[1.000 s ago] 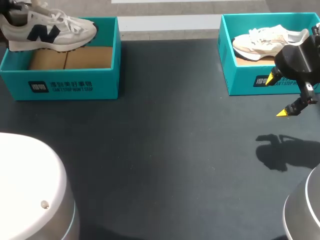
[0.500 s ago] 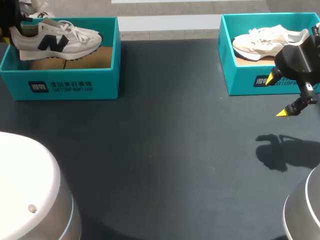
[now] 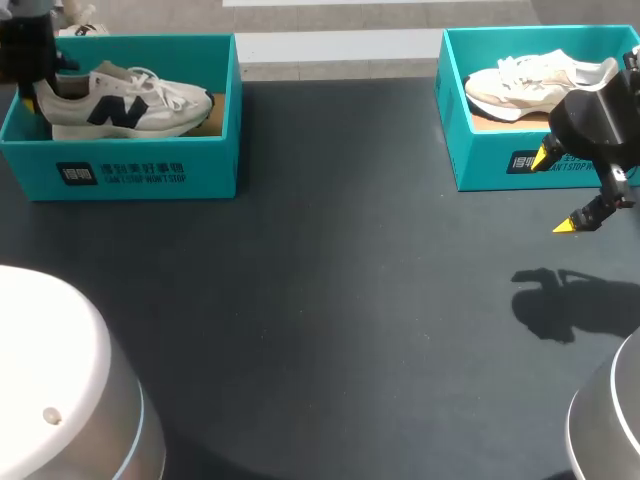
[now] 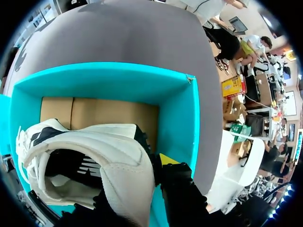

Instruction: Take the shoe out of the shoebox, open the shoe tongue, remove and reinsert the insole, then place the shoe into the shoebox

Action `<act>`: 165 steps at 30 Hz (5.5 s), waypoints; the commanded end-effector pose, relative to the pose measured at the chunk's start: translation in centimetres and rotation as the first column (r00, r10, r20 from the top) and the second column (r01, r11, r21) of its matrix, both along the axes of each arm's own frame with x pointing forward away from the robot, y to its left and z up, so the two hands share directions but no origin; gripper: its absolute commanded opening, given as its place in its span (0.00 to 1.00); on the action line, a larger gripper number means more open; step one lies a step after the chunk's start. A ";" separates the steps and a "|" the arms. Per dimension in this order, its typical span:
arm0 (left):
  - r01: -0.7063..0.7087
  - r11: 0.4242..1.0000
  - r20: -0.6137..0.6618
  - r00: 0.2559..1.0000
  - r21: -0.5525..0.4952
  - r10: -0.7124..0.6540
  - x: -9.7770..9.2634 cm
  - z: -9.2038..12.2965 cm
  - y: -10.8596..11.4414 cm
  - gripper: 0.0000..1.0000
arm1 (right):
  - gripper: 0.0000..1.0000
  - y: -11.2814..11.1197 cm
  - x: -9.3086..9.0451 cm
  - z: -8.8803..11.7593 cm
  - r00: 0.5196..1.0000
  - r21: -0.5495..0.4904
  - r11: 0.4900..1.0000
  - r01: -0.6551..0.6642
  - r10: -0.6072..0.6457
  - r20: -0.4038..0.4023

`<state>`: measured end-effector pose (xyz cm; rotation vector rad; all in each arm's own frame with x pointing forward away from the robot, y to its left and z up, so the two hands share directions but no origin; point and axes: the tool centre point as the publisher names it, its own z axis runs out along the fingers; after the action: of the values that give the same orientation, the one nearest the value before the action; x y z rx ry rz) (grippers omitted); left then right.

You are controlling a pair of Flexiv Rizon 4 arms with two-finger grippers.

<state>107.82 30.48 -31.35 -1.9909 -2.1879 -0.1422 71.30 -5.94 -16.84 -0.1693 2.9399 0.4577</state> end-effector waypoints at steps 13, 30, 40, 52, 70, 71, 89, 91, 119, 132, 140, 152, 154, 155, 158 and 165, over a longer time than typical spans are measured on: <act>-0.001 1.000 -0.008 1.000 -0.011 0.001 -3.8 -2.4 0.0 0.00 | 1.00 0.1 0.2 0.0 1.000 -0.003 1.000 0.000 0.000 -0.004; -0.017 1.000 -0.028 0.999 -0.006 0.016 -5.1 -5.2 0.0 0.00 | 1.00 0.1 0.2 0.0 1.000 -0.003 1.000 0.000 0.000 -0.004; -0.001 1.000 -0.052 0.999 -0.025 0.000 -5.5 -6.9 0.3 0.00 | 1.00 0.1 0.2 0.0 1.000 -0.003 1.000 0.000 0.000 -0.004; 0.016 0.999 -0.055 0.998 -0.037 -0.018 -5.6 -7.3 0.4 0.57 | 1.00 0.1 0.2 0.0 1.000 -0.003 1.000 0.000 0.000 -0.004; 0.033 0.998 -0.033 0.999 -0.058 -0.035 -5.6 -5.0 -0.2 0.49 | 1.00 0.1 0.2 0.0 1.000 -0.003 1.000 0.000 0.000 -0.004; 0.032 0.998 -0.029 0.999 -0.062 -0.034 -5.6 -4.8 -0.2 0.50 | 1.00 0.1 0.2 0.0 1.000 -0.003 1.000 0.000 0.000 -0.004; 0.041 0.998 0.015 0.999 -0.057 -0.040 -5.3 0.4 -0.2 0.69 | 1.00 0.1 0.2 0.0 1.000 -0.003 1.000 0.000 0.000 -0.004; 0.046 0.997 0.017 0.999 -0.061 -0.045 -5.1 0.8 -0.3 0.71 | 1.00 0.1 0.2 0.0 1.000 -0.003 1.000 0.000 0.000 -0.004; 0.029 0.971 -0.074 0.996 -0.236 -0.047 -10.3 11.3 -1.7 1.00 | 1.00 -3.1 10.0 1.6 0.917 -0.001 0.918 0.395 -0.395 -0.046; 0.027 0.970 -0.074 0.996 -0.243 -0.047 -10.5 11.4 -1.7 1.00 | 1.00 -6.3 15.0 4.0 0.481 0.045 0.479 0.877 -0.874 -0.071; 0.027 0.970 -0.074 0.996 -0.243 -0.047 -10.5 11.4 -1.7 1.00 | 1.00 -6.3 15.0 4.0 0.481 0.045 0.479 0.877 -0.874 -0.071; 0.027 0.970 -0.074 0.996 -0.243 -0.047 -10.5 11.4 -1.7 1.00 | 1.00 -7.1 17.0 3.9 0.393 0.075 0.387 0.919 -0.914 -0.101; 0.027 0.970 -0.074 0.996 -0.243 -0.047 -10.5 11.4 -1.7 1.00 | 1.00 -7.7 18.9 3.8 0.342 0.066 0.337 0.939 -0.935 -0.098; 0.027 0.970 -0.074 0.996 -0.243 -0.047 -10.5 11.4 -1.7 1.00 | 1.00 -8.1 19.9 3.8 0.313 0.081 0.306 0.949 -0.945 -0.095; 0.027 0.970 -0.074 0.996 -0.243 -0.047 -10.5 11.4 -1.7 1.00 | 1.00 -9.2 22.6 3.6 0.251 0.080 0.244 0.967 -0.963 -0.096; 0.027 0.970 -0.074 0.996 -0.243 -0.047 -10.5 11.4 -1.7 1.00 | 1.00 -11.6 28.7 2.3 0.117 0.041 0.114 0.993 -0.989 -0.094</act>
<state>97.39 28.78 -19.92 -2.1204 -2.2101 0.2089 95.39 -18.00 -14.21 1.7194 2.1913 0.3678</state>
